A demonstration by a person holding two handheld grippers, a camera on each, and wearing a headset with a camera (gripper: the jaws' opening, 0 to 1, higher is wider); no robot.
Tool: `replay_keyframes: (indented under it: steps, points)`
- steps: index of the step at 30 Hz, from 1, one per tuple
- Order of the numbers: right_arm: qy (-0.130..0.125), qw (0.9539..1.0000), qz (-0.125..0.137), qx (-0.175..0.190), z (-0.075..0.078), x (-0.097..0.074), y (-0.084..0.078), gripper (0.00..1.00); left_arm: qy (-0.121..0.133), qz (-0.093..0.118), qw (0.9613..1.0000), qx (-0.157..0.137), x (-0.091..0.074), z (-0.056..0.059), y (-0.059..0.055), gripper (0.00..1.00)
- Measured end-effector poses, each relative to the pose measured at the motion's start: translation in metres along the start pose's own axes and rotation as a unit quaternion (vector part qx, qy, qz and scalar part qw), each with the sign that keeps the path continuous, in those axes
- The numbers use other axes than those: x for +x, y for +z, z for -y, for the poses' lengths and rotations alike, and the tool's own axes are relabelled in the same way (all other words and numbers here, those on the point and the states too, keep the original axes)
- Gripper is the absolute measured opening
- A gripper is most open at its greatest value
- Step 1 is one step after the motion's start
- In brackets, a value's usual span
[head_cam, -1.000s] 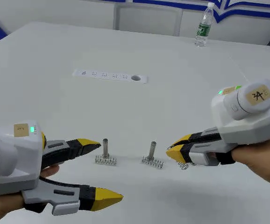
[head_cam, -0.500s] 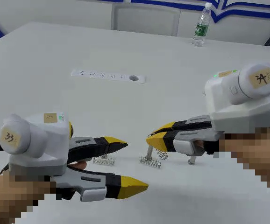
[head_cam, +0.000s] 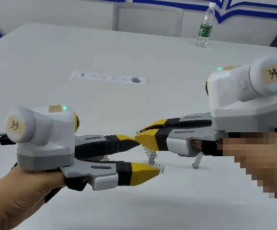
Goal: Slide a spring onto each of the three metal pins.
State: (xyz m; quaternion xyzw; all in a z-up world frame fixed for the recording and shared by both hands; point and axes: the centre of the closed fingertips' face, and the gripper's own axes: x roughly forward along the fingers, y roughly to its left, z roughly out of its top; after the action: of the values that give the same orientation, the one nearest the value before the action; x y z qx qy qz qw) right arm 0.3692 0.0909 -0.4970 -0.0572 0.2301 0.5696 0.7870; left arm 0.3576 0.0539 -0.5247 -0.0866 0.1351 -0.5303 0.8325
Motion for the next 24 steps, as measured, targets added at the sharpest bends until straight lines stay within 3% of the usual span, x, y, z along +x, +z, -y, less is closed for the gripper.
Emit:
replay_keyframes:
  steps: [12, 21, 24]
  points:
    - [0.008, 0.9999, 0.014, -0.004, -0.0079, 0.0008, 0.0023, 0.11, 0.006, 0.015, 0.9998, -0.008, 0.0033, -0.0012, 0.0071, 0.29]
    - [0.007, 0.9999, 0.012, -0.009, -0.0077, -0.0001, 0.0018, 0.11, 0.002, 0.013, 0.9997, 0.019, 0.0045, 0.0021, 0.0061, 0.13]
    - [0.008, 0.9999, 0.004, -0.013, -0.0078, -0.0015, 0.0, 0.11, 0.002, 0.009, 0.9997, 0.024, 0.0039, 0.0017, 0.0045, 0.12]
